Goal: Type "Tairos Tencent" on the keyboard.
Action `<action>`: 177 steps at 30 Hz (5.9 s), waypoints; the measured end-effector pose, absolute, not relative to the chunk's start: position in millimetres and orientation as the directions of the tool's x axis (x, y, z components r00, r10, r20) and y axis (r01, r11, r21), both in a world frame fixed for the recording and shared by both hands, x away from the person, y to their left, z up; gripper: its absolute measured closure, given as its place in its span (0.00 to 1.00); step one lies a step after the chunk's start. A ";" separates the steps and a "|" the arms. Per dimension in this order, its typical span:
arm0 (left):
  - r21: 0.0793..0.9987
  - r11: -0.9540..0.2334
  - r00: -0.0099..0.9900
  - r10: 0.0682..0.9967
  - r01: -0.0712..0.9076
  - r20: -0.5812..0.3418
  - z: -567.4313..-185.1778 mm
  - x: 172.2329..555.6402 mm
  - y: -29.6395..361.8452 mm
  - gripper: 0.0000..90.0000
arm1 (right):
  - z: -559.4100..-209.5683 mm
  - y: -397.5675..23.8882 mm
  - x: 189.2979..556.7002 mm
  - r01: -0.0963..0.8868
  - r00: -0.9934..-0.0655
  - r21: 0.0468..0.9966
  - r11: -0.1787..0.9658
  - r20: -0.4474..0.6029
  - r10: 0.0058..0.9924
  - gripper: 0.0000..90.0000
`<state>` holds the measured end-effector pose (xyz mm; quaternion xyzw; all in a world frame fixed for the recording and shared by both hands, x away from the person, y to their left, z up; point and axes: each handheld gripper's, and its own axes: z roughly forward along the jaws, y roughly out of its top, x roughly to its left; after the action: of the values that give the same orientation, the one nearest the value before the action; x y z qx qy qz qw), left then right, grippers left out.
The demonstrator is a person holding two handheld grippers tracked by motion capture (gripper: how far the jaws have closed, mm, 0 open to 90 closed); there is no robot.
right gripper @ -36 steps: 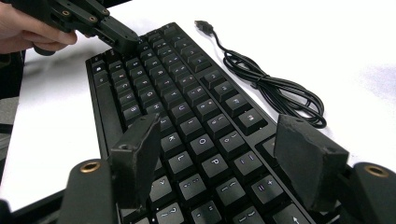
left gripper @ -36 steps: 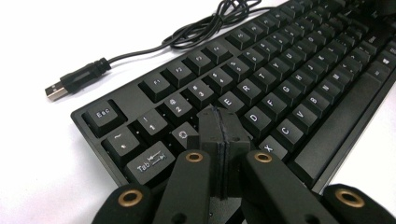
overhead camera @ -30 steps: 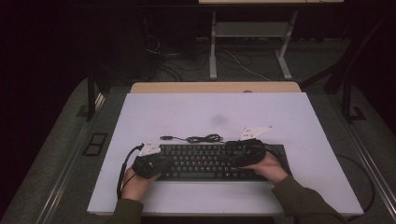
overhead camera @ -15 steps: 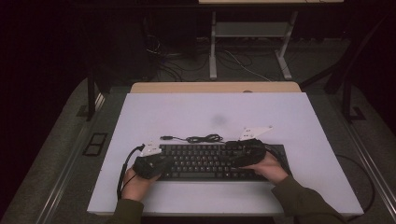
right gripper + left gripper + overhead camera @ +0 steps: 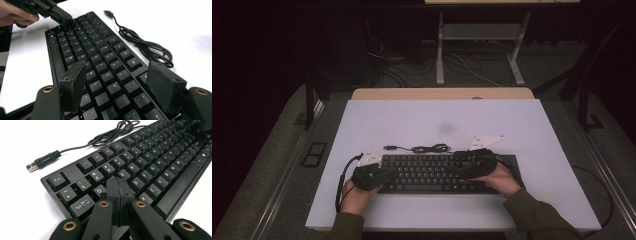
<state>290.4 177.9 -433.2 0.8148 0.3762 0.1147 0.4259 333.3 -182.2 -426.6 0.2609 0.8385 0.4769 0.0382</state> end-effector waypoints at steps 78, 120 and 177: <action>0.828 -0.321 0.700 0.705 0.460 -0.115 -431.3 289.7 155.2 0.00 | -428.0 -130.7 355.3 0.411 -0.891 0.766 0.493 0.225 0.394 0.99; 0.823 -0.336 0.707 0.699 0.459 -0.108 -433.1 289.1 153.8 0.00 | -433.1 -129.9 351.6 0.397 -0.901 0.729 0.558 0.193 0.389 0.99; 0.787 -0.370 0.726 0.674 0.493 -0.137 -432.1 308.9 141.9 0.98 | -429.2 -173.6 344.4 0.469 -0.825 0.800 0.375 0.245 0.510 0.35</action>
<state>308.9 141.9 -432.1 0.8211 0.3555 0.1043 0.4343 344.4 -173.6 -429.2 0.2952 0.8289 0.4747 0.0214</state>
